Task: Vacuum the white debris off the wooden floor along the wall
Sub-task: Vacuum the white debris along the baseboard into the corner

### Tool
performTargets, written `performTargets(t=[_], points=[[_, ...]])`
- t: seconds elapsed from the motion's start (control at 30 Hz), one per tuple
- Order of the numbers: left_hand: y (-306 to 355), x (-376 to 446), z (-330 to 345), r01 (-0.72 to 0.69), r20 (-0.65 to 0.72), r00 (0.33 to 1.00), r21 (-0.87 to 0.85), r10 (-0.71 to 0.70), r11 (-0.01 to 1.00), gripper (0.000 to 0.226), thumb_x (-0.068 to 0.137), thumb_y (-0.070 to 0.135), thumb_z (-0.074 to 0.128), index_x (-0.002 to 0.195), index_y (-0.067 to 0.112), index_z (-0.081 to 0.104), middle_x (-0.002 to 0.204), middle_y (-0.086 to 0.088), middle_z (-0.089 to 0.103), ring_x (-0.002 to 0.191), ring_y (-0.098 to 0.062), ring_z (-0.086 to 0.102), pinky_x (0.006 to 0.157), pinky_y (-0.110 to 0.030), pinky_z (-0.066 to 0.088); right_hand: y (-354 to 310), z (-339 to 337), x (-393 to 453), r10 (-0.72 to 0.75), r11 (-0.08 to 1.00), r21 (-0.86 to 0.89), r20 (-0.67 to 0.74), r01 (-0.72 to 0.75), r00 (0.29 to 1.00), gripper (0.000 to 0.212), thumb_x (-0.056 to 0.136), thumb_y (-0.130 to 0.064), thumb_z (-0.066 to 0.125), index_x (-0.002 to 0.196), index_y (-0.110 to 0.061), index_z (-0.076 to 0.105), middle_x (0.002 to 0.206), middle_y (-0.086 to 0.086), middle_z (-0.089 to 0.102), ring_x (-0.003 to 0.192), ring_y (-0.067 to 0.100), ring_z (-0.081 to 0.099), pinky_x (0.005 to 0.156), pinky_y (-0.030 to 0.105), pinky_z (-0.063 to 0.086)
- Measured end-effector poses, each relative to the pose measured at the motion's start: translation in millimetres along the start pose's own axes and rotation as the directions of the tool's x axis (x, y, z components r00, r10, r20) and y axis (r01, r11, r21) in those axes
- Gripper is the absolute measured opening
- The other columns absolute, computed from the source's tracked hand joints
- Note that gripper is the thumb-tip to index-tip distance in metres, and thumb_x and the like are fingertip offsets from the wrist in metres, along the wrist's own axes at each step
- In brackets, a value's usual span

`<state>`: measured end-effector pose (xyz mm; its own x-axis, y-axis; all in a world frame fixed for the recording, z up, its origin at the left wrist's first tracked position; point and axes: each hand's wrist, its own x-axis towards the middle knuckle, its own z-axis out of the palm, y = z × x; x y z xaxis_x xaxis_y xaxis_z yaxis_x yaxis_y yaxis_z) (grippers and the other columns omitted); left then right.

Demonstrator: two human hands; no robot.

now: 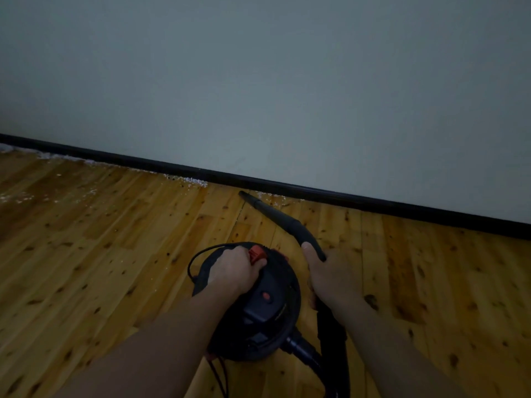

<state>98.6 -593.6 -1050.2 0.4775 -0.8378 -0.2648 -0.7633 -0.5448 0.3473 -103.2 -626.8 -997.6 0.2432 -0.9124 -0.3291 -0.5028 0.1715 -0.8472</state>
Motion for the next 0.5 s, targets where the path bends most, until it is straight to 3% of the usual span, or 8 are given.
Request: performTargets(t=[0.27, 0.4, 0.5], points=[[-1.2, -5.1, -1.4, -0.035, 0.019, 0.999, 0.040, 0.034, 0.999, 0.043, 0.098, 0.059, 0.059, 0.086, 0.019, 0.055, 0.084, -0.003, 0.059, 0.076, -0.026, 0.060, 0.065, -0.035, 0.047, -1.3, 14.6, -17.8, -0.029, 0.999, -0.040, -0.052, 0.027, 0.998, 0.060, 0.108, -0.051, 0.044, 0.063, -0.012, 0.057, 0.036, -0.005, 0.049, 0.031, 0.006, 0.050, 0.037, 0.015, 0.039], [-4.3, -10.6, 0.2, -0.069, 0.043, 0.997, 0.068, 0.066, 0.995, 0.041, 0.098, 0.059, 0.059, 0.095, 0.018, 0.053, 0.093, -0.005, 0.061, 0.090, -0.029, 0.066, 0.070, -0.037, 0.050, 3.0, 20.8, -25.6, 0.025, 0.999, -0.021, -0.098, -0.027, 0.995, 0.057, 0.106, -0.053, 0.047, 0.062, -0.016, 0.053, 0.037, -0.009, 0.047, 0.034, 0.006, 0.050, 0.048, 0.027, 0.045], [-6.4, -12.8, 0.8, -0.109, 0.049, 0.993, 0.076, 0.105, 0.991, 0.042, 0.098, 0.057, 0.060, 0.105, 0.016, 0.060, 0.100, -0.006, 0.066, 0.091, -0.027, 0.067, 0.071, -0.037, 0.052, 4.2, 26.6, -30.7, 0.041, 0.999, -0.032, -0.112, -0.045, 0.993, 0.058, 0.106, -0.055, 0.045, 0.065, -0.015, 0.053, 0.038, -0.005, 0.049, 0.034, 0.012, 0.053, 0.048, 0.029, 0.045]])
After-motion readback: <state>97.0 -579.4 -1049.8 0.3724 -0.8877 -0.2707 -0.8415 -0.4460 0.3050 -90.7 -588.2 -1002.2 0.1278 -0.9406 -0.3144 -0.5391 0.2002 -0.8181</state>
